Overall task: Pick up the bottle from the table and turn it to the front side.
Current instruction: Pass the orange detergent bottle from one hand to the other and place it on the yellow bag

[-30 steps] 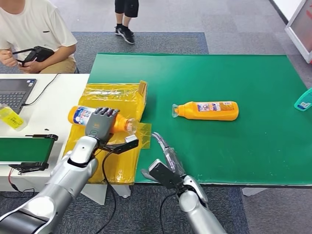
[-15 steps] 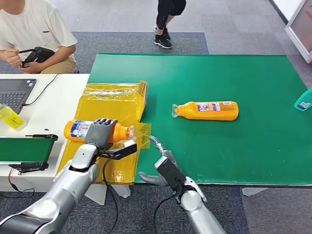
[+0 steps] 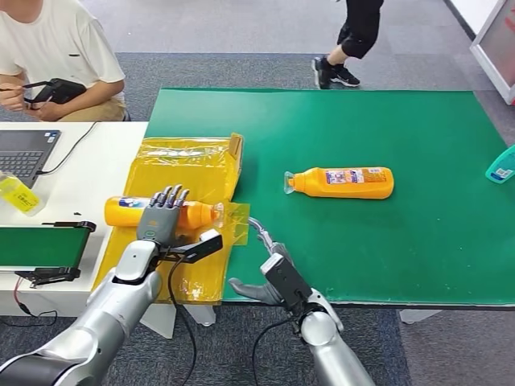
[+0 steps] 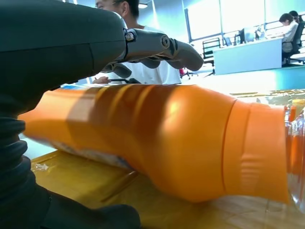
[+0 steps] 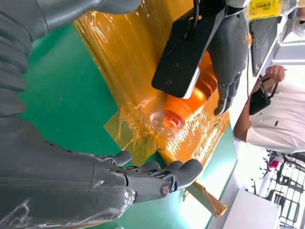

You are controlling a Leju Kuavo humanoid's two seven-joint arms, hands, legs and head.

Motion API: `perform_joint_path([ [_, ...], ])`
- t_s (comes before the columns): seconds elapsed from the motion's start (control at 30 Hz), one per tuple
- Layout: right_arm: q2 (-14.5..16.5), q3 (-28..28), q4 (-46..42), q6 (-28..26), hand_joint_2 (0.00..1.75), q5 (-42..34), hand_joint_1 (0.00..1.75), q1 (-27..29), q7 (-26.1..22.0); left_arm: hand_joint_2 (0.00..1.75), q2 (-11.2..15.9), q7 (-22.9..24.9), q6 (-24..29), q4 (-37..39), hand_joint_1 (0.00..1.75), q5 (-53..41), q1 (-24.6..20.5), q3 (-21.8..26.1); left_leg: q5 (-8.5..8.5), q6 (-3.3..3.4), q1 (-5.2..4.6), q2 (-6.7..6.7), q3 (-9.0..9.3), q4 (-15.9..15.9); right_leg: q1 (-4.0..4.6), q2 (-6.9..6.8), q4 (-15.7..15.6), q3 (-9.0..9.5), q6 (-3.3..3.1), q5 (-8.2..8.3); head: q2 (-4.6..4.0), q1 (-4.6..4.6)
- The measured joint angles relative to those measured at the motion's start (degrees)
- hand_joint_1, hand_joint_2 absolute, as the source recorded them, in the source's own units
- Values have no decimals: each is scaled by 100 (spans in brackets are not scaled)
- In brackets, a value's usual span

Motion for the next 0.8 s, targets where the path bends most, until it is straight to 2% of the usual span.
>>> perform_joint_path([
  [0.57,-38,-55,-65,-34,175,-5,0,13,8,175,-14,-301,22,17,0,49,-11,249,0,0,0,0,1,0,0,0,0,2,0,0,0,-1],
  [0.8,-42,-155,-91,-110,175,-4,0,28,8,175,-53,-760,8,-272,0,427,183,317,0,0,0,0,1,0,0,0,0,0,0,0,0,-1],
])
